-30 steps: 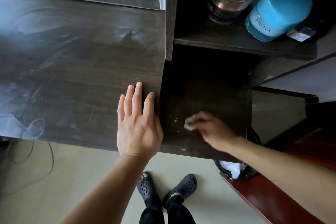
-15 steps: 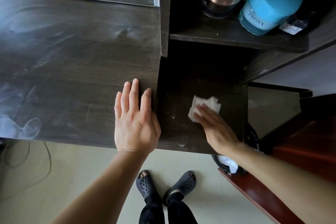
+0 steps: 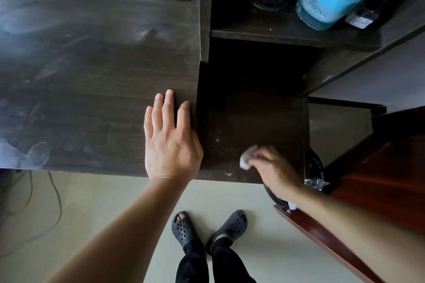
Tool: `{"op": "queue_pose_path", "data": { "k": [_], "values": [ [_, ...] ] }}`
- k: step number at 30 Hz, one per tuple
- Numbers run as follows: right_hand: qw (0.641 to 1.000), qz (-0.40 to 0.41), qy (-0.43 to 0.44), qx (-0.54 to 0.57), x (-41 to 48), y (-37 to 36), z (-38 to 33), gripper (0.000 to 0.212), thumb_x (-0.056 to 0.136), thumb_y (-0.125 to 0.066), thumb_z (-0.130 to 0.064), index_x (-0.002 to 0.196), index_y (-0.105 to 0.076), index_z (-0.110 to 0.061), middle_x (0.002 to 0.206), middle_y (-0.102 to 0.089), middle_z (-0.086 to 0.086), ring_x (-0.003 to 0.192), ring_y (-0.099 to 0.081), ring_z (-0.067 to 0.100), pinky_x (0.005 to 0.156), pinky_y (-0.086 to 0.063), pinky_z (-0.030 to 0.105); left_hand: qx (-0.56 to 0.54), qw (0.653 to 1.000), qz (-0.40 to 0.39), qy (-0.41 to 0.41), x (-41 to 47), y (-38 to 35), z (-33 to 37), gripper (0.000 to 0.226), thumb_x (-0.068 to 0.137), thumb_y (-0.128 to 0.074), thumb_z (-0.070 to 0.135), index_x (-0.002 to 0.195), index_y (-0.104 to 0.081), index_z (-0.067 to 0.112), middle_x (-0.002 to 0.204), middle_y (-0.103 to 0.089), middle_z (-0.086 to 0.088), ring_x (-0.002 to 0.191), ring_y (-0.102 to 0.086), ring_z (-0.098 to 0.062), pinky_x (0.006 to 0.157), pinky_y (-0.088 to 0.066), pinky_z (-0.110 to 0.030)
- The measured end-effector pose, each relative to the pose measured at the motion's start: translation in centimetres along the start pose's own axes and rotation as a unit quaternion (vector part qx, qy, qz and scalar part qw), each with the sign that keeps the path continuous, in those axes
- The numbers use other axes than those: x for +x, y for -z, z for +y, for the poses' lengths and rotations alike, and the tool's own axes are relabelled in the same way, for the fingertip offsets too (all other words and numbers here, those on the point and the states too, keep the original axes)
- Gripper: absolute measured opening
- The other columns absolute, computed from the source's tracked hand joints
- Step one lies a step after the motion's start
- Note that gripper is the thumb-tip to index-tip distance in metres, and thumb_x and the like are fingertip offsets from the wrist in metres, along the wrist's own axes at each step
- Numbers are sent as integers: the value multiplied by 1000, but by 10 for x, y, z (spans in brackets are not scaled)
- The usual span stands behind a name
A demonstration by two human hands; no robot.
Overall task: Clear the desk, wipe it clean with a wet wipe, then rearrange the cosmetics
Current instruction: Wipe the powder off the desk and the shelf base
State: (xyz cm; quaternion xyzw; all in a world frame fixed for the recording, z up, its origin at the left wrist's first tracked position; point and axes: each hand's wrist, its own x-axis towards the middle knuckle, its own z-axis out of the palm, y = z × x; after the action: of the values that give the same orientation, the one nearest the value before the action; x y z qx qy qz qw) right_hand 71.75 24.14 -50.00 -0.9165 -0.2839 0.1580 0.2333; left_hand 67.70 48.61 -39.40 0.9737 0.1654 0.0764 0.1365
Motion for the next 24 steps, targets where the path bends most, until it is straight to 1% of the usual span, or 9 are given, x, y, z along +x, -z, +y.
{"op": "queue_pose_path", "data": {
  "k": [3, 6, 8, 12, 15, 18, 20, 21, 24],
  "values": [
    [996, 92, -9, -5, 77, 12, 14, 30, 86, -58, 1, 108, -70, -15, 113, -62, 10, 107, -55, 25, 96, -45, 37, -1, 1000, -1, 1, -1, 0, -1, 49, 84, -34, 18, 127, -51, 2, 145, -37, -25, 137, -28, -42, 114, -20, -52],
    [988, 135, -80, -14, 112, -1, 3, 42, 84, -55, 8, 118, -66, -15, 111, -57, 16, 102, -53, 38, 92, -48, 43, 2, 1000, 6, -2, 0, -3, -1, 48, 84, -35, 18, 127, -51, 3, 145, -37, -24, 137, -28, -42, 114, -20, -51],
    [991, 112, -64, -28, 84, -19, -15, 48, 81, -55, 10, 118, -65, -19, 102, -55, 14, 93, -52, 35, 79, -50, 41, 4, 1000, 5, -5, -1, -4, -2, 47, 84, -36, 18, 126, -51, 3, 145, -37, -24, 137, -28, -42, 114, -20, -51],
    [1000, -15, 22, 1, -13, -30, -29, 61, 70, -65, 15, 119, -63, -21, 103, -51, 4, 90, -54, 29, 64, -53, 35, 9, 1000, -11, -8, 0, -2, -3, 47, 86, -34, 20, 127, -51, 4, 146, -37, -24, 138, -27, -42, 115, -19, -52],
    [998, -49, 31, -11, -15, -8, -18, 46, 76, -67, 9, 113, -68, -18, 104, -57, 6, 93, -60, 30, 69, -51, 30, -17, 999, -27, -38, -1, 6, -11, 46, 90, -33, 22, 127, -53, 6, 145, -39, -22, 138, -30, -39, 115, -22, -50],
    [996, 53, -67, -25, 45, 13, 2, 33, 85, -60, 0, 112, -69, -17, 110, -60, 14, 103, -60, 35, 90, -51, 40, -3, 999, -15, -51, -5, 15, -42, 42, 92, -36, 24, 125, -55, 6, 145, -41, -20, 137, -33, -36, 113, -25, -48],
    [979, 117, -167, -14, 80, 15, 4, 27, 91, -54, -5, 113, -68, -14, 109, -58, 19, 103, -57, 39, 90, -48, 42, -9, 1000, 16, 7, -10, 20, -60, 41, 93, -36, 25, 124, -54, 5, 145, -40, -20, 137, -32, -36, 114, -23, -47],
    [975, 133, -180, -5, 85, 7, -5, 28, 92, -53, -6, 114, -67, -14, 110, -57, 20, 103, -56, 40, 89, -48, 41, -8, 999, 28, 28, -12, 21, -65, 41, 93, -36, 25, 124, -53, 5, 145, -39, -19, 137, -31, -36, 115, -21, -46],
    [992, 91, -83, 5, 45, -35, -47, 42, 84, -62, 1, 114, -63, -28, 102, -58, 12, 94, -54, 34, 75, -50, 38, 3, 999, 37, 36, -13, 17, -66, 42, 92, -35, 23, 125, -52, 5, 146, -38, -20, 137, -30, -37, 115, -20, -46]
  ]
}}
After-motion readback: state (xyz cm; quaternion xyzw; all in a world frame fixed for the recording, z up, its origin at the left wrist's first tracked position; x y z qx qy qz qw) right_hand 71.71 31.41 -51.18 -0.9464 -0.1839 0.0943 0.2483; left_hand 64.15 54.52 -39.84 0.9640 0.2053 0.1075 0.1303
